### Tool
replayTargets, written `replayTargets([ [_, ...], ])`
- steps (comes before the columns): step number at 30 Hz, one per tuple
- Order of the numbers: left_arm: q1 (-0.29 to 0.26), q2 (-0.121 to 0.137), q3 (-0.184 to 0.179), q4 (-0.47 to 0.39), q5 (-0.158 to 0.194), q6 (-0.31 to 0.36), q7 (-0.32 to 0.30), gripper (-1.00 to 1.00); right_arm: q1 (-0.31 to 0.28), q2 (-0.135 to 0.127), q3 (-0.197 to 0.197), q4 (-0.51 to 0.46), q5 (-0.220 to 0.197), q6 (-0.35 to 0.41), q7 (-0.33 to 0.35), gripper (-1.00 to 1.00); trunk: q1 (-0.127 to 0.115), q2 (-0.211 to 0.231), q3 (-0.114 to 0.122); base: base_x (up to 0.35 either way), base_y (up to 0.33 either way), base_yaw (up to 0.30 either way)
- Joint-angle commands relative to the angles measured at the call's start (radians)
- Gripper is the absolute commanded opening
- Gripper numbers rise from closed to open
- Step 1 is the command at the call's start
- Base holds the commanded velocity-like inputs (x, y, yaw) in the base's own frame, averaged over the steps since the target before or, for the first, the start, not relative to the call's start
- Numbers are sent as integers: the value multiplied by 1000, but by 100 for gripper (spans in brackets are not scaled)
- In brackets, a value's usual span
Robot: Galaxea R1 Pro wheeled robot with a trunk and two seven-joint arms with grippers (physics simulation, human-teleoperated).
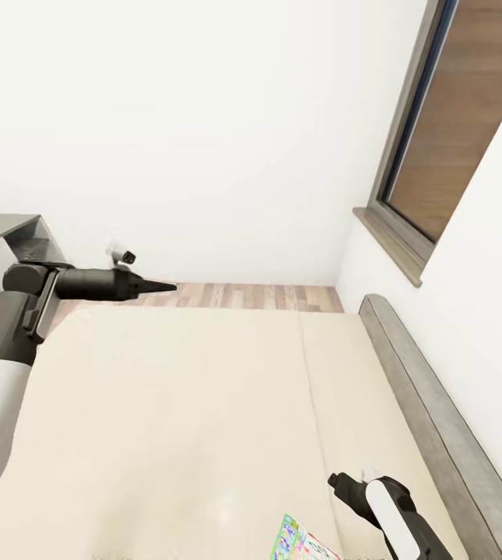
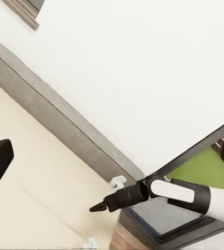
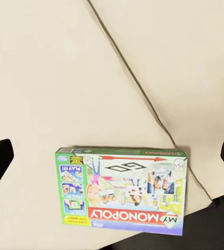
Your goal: Put all the toys in the child's room - the three board games (two on the bed and one on the table), the two jigsaw puzzles on the table, and the tennis ball on the table - inside the toy box on the table in the child's room.
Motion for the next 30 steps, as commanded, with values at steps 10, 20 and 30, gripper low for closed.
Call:
replayTargets([
  [10, 65, 51, 63, 1, 8, 9, -1, 100, -1, -1, 2, -1, -11, 1, -10, 100, 1, -2, -18, 0, 0, 0],
  [20, 89, 52, 70, 1, 6, 6, -1, 100, -1, -1, 2, -1, -16, -5, -10, 100, 1, -2, -35, 0, 0, 0],
  [30, 112, 45, 69, -4, 8, 0, -1, 100, -1, -2, 1, -1, -20, -5, -4, 100, 1, -2, -51, 0, 0, 0],
])
